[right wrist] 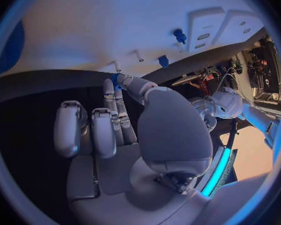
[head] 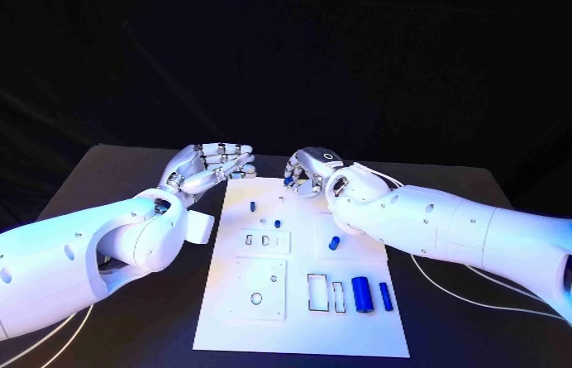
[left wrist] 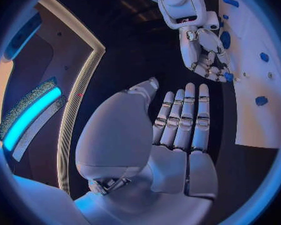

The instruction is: Assemble the parts on the task board

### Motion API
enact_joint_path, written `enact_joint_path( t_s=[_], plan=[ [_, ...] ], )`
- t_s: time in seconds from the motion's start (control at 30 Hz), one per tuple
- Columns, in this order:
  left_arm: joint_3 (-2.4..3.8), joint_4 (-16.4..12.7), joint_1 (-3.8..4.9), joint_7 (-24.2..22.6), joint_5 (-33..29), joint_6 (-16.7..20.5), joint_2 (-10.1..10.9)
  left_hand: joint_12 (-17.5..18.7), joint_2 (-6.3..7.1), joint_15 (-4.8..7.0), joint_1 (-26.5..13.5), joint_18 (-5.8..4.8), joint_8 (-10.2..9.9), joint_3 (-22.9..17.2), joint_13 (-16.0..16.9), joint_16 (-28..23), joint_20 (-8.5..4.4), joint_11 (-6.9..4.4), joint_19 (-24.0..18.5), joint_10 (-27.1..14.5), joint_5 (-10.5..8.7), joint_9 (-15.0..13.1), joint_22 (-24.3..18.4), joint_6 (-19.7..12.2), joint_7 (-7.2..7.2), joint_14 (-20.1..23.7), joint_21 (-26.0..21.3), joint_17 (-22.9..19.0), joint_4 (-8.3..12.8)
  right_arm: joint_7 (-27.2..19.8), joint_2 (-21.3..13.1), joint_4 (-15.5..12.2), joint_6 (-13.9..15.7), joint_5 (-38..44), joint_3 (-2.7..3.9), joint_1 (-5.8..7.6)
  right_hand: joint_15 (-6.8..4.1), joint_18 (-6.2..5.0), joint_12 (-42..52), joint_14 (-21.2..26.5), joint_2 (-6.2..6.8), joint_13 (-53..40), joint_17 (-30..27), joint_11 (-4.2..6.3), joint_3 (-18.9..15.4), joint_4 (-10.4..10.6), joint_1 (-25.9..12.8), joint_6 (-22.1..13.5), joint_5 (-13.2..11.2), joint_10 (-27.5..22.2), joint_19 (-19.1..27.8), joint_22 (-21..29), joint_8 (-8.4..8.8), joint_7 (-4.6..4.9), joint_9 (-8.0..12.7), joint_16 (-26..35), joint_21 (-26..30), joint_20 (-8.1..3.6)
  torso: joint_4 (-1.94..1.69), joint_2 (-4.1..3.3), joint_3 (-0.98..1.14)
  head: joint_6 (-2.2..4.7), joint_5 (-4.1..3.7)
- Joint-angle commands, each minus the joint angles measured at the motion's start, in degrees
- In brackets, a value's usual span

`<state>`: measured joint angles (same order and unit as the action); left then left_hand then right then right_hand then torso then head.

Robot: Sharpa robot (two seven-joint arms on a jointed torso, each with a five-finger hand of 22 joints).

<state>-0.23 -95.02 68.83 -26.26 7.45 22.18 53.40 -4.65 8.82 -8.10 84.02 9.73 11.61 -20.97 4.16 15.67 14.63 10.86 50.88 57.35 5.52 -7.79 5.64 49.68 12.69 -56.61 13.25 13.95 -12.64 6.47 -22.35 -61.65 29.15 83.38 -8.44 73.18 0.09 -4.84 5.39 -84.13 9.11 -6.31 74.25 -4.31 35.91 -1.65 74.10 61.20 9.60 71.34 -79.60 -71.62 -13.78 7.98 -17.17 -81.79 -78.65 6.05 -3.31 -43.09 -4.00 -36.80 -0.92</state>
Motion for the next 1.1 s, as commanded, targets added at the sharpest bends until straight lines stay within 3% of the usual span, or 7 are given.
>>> enact_joint_path(
  t_s=[0.03,0.17,0.43,0.63,0.73,0.83,1.1],
  plan=[
    [0.05,0.0,0.16,-0.3,0.2,-1.0,-0.2,0.3,0.09,-0.05,-0.1,0.76,0.2,-0.4,0.0,0.3,0.1,-0.04,0.3,0.4,-0.35,-0.1,0.0,0.0,1.29,0.5,0.3,0.1,0.0,-0.1,0.5,0.8,-1.6,0.2,-0.04,-0.53,-0.31,0.84,-0.1,-2.9,0.11,0.0,-0.1,0.12,-0.1,0.3,-0.6,-0.2,-0.1,0.2,0.1,0.1,-0.19,0.08,-0.5,-0.2,0.2,-0.19,-0.11,-0.06,-0.01,-0.14,0.17],
    [0.05,0.0,0.19,-0.2,0.2,-1.0,-0.3,0.3,0.09,-0.05,-0.1,0.76,0.2,-0.4,0.0,0.3,0.1,-0.04,0.3,0.4,-0.35,-0.1,0.0,0.0,1.29,0.5,0.3,0.1,0.0,-0.1,1.0,1.4,-1.6,0.3,-0.05,-1.03,-0.3,0.82,-0.1,-2.9,0.11,0.0,-0.1,0.11,-0.1,0.3,-0.6,-0.2,-0.2,0.2,0.1,0.2,-0.19,0.09,-0.5,-0.2,0.3,-0.19,-0.24,-0.05,-0.06,-0.24,0.2],
    [0.05,0.1,0.25,-0.2,0.2,-1.0,-0.3,0.3,0.09,-0.05,-0.1,0.76,0.2,-0.4,0.0,0.3,0.1,-0.04,0.3,0.4,-0.35,-0.1,0.0,0.0,1.29,0.5,0.3,0.1,0.0,-0.2,1.1,1.7,-1.9,0.4,-0.06,-1.32,-0.3,0.82,-0.1,-2.9,0.11,0.0,-0.1,0.11,-0.1,0.3,-0.6,-0.2,-0.2,0.2,0.1,0.2,-0.19,0.09,-0.5,-0.2,0.3,-0.19,0.1,-0.03,-0.04,-0.45,0.6],
    [0.05,0.1,0.3,-0.2,0.2,-1.0,-0.3,0.3,0.09,-0.05,-0.1,0.76,0.2,-0.4,0.0,0.3,0.1,-0.04,0.3,0.4,-0.35,-0.1,0.0,0.0,1.29,0.5,0.3,0.1,0.0,-0.4,1.2,1.8,-1.6,0.2,-0.06,-1.35,-0.24,0.77,-0.4,-2.9,0.32,0.0,-0.1,0.02,-0.1,0.4,-0.9,-0.7,-0.4,0.0,0.3,0.4,-0.09,0.2,-0.7,-0.3,0.4,-0.16,0.05,-0.07,0.0,-0.26,0.62],
    [0.05,0.1,0.33,-0.1,0.2,-1.1,-0.3,0.3,0.09,-0.05,-0.1,0.76,0.2,-0.4,0.0,0.3,0.1,-0.04,0.3,0.4,-0.35,-0.1,0.0,0.0,1.29,0.5,0.3,0.1,0.0,-0.7,1.4,2.0,-1.1,-0.2,-0.06,-1.35,0.45,0.52,-1.6,-2.8,1.27,0.4,-0.7,-0.84,0.0,0.7,-1.7,-3.1,-1.0,-2.0,1.2,1.7,1.15,1.19,-0.6,-0.1,1.4,0.27,0.07,-0.04,-0.03,-0.26,0.63],
    [0.05,0.2,0.35,-0.1,0.2,-1.1,-0.3,0.3,0.09,-0.05,-0.1,0.76,0.2,-0.4,0.0,0.3,0.1,-0.04,0.3,0.4,-0.35,-0.1,0.0,0.0,1.29,0.5,0.3,0.1,0.0,-0.9,1.5,2.1,-0.9,-0.5,-0.06,-1.33,1.62,-0.41,-1.9,-2.0,3.2,1.7,-3.1,-2.25,-0.3,0.9,-2.5,-6.6,-2.1,-6.8,3.9,6.0,3.16,2.4,-0.3,1.2,4.6,1.35,0.07,-0.08,-0.03,-0.26,0.66],
    [0.05,0.3,0.4,0.0,0.2,-1.1,-0.3,0.3,0.09,-0.05,-0.1,0.76,0.2,-0.4,0.0,0.3,0.1,-0.04,0.3,0.4,-0.35,-0.1,0.0,0.0,1.29,0.5,0.3,0.1,0.0,-0.8,1.2,2.0,-0.6,-0.6,-0.06,-1.3,1.88,-1.22,-1.5,-1.3,4.21,2.3,-5.5,-2.54,-1.8,0.9,-2.2,-9.4,-2.2,-9.7,5.8,9.6,5.09,2.43,0.1,2.4,7.6,1.82,0.11,-0.11,-0.01,-0.21,0.77]
  ],
)
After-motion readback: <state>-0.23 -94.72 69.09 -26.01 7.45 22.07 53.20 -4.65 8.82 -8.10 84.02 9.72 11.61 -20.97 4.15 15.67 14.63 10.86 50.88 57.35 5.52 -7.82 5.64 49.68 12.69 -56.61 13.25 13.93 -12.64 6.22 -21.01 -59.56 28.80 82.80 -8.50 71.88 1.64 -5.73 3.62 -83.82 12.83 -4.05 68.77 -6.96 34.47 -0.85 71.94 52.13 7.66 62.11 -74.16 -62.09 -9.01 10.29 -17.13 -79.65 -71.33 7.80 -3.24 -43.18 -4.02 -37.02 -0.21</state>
